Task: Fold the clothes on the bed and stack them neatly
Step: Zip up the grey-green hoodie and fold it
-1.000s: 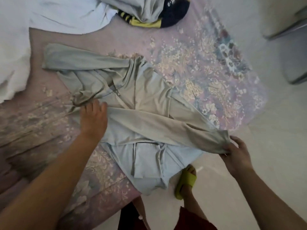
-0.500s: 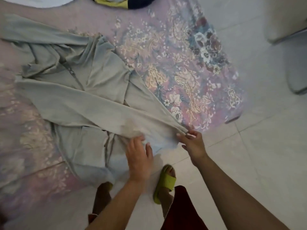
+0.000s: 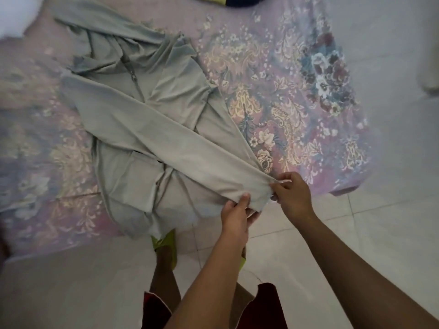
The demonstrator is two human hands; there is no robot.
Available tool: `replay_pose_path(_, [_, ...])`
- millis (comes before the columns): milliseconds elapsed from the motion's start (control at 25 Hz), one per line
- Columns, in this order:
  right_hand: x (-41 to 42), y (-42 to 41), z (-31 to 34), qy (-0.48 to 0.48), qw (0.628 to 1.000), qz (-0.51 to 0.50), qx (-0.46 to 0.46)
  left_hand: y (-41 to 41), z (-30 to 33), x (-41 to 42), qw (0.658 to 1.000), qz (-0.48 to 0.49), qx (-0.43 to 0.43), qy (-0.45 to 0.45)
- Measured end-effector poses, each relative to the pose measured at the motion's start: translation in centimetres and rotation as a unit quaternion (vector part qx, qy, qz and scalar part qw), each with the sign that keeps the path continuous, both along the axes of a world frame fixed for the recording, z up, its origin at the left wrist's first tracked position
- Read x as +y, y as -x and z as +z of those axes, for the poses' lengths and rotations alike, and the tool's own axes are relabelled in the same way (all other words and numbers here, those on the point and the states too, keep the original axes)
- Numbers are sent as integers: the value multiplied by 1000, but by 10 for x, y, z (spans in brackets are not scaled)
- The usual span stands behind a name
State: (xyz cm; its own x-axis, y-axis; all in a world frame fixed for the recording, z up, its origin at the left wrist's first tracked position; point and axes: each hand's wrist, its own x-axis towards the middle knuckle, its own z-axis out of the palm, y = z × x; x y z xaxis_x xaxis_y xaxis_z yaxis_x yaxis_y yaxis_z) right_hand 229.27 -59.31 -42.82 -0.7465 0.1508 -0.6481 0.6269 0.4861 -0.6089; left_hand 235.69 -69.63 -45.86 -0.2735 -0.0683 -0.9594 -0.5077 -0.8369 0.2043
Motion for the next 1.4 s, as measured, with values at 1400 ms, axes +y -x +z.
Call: replay_pose_path(1400, [-78,64,-33,-53,951,303,25,6,-17,-57,953,-184,-32,239])
